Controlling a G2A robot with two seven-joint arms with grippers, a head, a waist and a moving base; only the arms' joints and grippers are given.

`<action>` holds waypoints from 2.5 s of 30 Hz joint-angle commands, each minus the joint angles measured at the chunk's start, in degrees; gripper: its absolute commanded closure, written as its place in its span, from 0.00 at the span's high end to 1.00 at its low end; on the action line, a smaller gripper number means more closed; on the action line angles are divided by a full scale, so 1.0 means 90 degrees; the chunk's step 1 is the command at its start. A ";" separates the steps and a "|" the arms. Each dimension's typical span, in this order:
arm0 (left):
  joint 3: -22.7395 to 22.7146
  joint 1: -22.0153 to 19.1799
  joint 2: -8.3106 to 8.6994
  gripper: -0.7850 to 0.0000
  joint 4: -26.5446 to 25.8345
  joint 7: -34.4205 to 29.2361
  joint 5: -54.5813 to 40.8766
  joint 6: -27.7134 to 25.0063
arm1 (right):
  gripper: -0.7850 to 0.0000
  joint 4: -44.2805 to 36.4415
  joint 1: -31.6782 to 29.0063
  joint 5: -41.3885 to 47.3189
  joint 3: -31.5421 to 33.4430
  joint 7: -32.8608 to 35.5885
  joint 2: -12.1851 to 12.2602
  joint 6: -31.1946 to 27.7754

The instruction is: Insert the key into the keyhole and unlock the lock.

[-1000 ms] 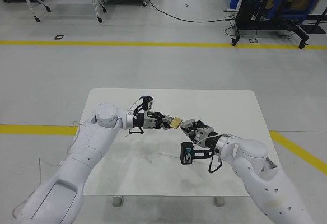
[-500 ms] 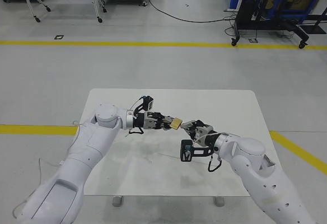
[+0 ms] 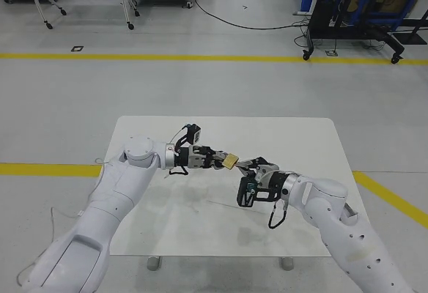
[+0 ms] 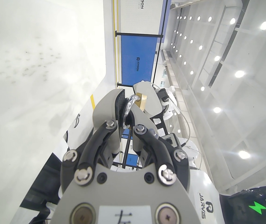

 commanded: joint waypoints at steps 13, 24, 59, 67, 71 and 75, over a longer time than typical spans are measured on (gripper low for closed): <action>-0.0155 0.0179 0.0056 0.00 -0.0240 0.0128 0.0013 -0.0346 | 0.14 0.0115 -0.0283 0.0773 0.0122 -0.0398 -0.0008 0.0493; -0.0147 0.0199 0.0066 0.00 -0.0305 0.0163 0.0087 -0.0250 | 0.11 0.0072 -0.0502 0.1240 0.0241 -0.0600 0.0001 0.0668; -0.0312 0.0386 0.0126 0.00 -0.0580 0.0303 0.0164 -0.0959 | 0.00 0.0918 -0.0088 0.4826 0.0228 0.0406 -0.0116 -0.0247; -0.0470 0.0411 0.0130 0.00 -0.0567 0.0520 -0.0151 -0.0870 | 0.45 0.0124 -0.0647 0.3301 0.0269 -0.0009 -0.0061 0.0696; -0.0491 0.0431 0.0134 0.00 -0.0589 0.0544 -0.0169 -0.0869 | 0.58 -0.0429 -0.1055 0.2136 0.0141 -0.0105 -0.0039 0.1441; -0.0496 0.0453 0.0133 0.00 -0.0611 0.0617 -0.0166 -0.0870 | 0.48 -0.0725 -0.1322 0.1570 0.0055 -0.0184 -0.0037 0.1954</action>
